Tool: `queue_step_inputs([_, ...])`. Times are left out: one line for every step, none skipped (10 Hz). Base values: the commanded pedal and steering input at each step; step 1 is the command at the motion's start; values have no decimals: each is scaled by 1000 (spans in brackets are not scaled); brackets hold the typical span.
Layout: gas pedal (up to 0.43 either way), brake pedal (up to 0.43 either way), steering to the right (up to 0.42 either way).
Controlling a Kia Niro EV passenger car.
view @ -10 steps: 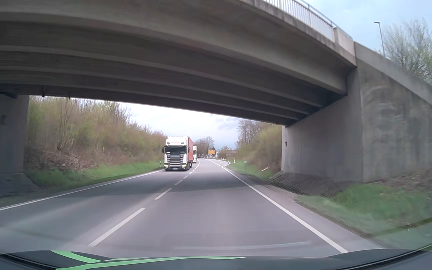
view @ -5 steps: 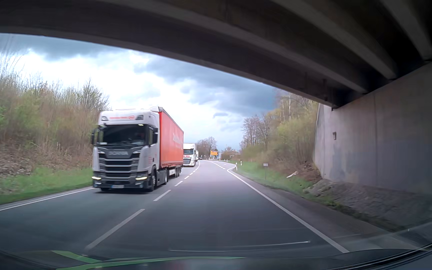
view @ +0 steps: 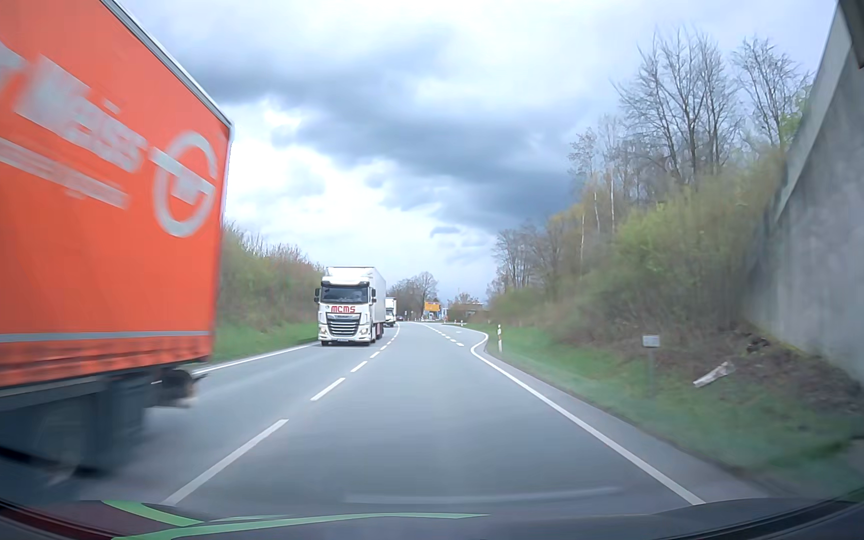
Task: Follow the waypoints while adhering to traffic rules and regulations
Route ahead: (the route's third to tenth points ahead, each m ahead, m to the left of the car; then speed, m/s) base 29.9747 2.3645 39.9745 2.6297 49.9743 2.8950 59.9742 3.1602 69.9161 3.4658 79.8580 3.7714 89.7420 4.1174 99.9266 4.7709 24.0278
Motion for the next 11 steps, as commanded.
queue_step_inputs([189, 0, -1])
queue_step_inputs([189, 0, -1])
queue_step_inputs([189, 0, -1])
queue_step_inputs([189, 0, -1])
queue_step_inputs([189, 0, -1])
queue_step_inputs([189, 0, -1])
queue_step_inputs([189, 0, -1])
queue_step_inputs([189, 0, -1])
queue_step_inputs([189, 0, -1])
queue_step_inputs([189, 0, -1])
queue_step_inputs([189, 0, -1])
